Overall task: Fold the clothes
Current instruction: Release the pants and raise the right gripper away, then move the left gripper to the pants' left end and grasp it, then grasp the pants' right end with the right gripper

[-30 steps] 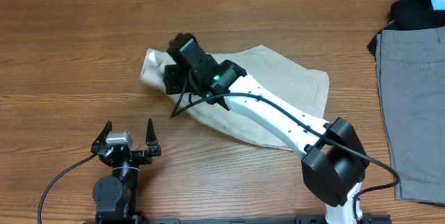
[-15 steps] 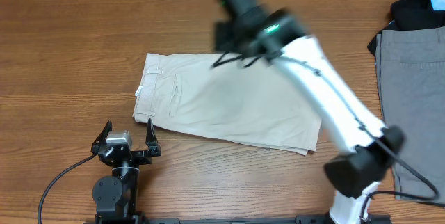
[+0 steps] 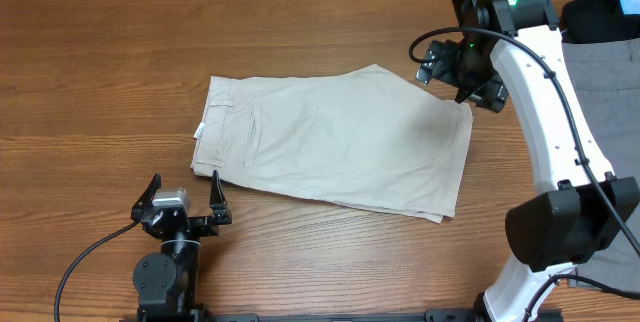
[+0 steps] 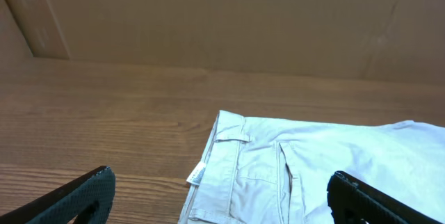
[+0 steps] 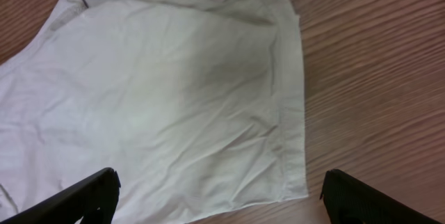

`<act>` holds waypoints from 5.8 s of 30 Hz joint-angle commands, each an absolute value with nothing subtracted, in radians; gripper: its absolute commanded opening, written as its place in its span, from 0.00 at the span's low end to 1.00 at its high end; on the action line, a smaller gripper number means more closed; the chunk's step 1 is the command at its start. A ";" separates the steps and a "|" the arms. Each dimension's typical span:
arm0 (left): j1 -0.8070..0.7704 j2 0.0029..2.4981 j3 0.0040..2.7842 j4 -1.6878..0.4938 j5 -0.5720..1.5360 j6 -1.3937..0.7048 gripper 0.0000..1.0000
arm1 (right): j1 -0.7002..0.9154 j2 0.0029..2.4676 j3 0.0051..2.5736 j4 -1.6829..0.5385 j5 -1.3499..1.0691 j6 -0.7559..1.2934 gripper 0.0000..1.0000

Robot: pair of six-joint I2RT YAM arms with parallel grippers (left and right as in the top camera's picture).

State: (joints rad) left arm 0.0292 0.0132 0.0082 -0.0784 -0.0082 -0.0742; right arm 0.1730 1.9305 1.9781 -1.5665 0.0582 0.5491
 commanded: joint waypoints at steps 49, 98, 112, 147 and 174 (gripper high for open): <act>-0.024 1.778 1.360 -0.932 0.421 -0.080 0.85 | 0.175 1.857 1.967 -1.545 0.077 0.516 1.00; 0.149 2.058 1.277 -0.913 0.000 -0.451 0.04 | 0.176 1.859 1.201 -0.912 -0.224 0.641 0.04; 0.152 2.058 1.211 -0.957 0.046 -0.540 0.04 | 0.176 1.874 1.198 -0.846 -0.241 0.659 0.04; 0.150 2.059 1.211 -0.881 0.083 -0.667 0.06 | 0.118 2.076 1.298 -0.665 -0.094 0.673 0.04; 0.274 2.059 1.211 -0.854 0.086 -0.801 0.04 | 0.059 2.076 1.522 -0.831 -0.052 0.565 0.04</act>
State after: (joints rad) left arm 0.2001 1.9724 1.2629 -0.8642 0.2310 -0.7647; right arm 0.0719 2.0663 1.4437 -0.7849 -0.0795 0.5968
